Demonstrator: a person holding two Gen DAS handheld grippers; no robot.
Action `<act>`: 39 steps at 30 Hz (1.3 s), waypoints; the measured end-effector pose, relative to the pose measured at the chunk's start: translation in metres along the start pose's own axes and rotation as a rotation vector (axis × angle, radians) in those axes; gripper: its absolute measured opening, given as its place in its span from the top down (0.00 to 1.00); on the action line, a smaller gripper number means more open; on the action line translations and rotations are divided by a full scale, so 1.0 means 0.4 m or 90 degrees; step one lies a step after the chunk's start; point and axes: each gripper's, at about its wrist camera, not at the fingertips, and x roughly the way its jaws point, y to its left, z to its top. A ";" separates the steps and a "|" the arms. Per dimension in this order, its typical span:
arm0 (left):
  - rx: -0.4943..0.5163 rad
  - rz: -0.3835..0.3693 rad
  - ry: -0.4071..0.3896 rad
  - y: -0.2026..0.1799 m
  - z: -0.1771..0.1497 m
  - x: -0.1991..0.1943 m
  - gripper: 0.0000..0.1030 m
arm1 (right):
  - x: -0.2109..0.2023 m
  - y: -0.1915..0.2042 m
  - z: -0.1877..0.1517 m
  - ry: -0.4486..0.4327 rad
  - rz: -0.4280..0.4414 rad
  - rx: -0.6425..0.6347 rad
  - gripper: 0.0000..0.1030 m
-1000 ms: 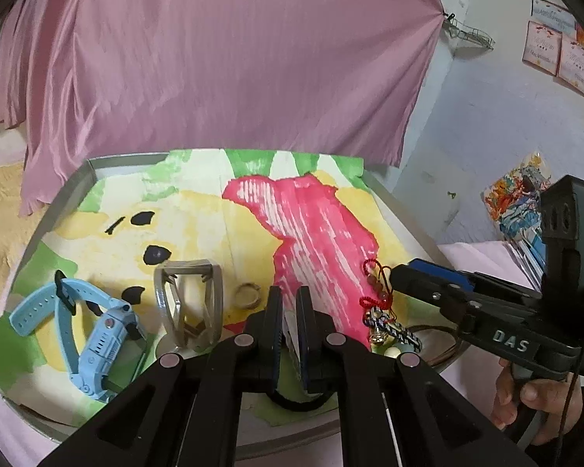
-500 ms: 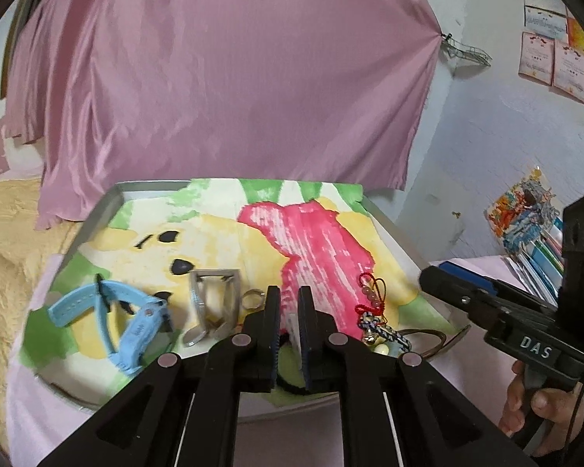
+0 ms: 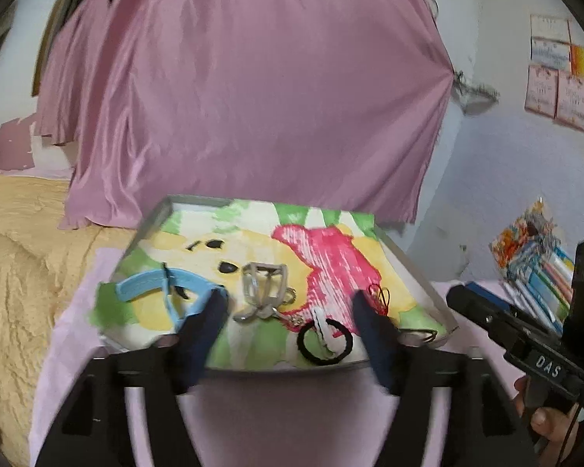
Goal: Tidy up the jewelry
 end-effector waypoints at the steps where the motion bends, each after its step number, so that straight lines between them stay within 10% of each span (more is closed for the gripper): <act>1: -0.004 0.001 -0.012 0.004 -0.002 -0.016 0.29 | -0.010 0.006 -0.004 -0.004 0.000 -0.001 0.44; 16: 0.027 0.028 -0.096 0.023 -0.059 -0.205 0.01 | -0.198 0.096 -0.052 -0.077 -0.004 -0.028 0.14; 39: 0.030 0.066 -0.130 0.047 -0.165 -0.395 0.01 | -0.393 0.184 -0.170 -0.120 -0.017 -0.037 0.04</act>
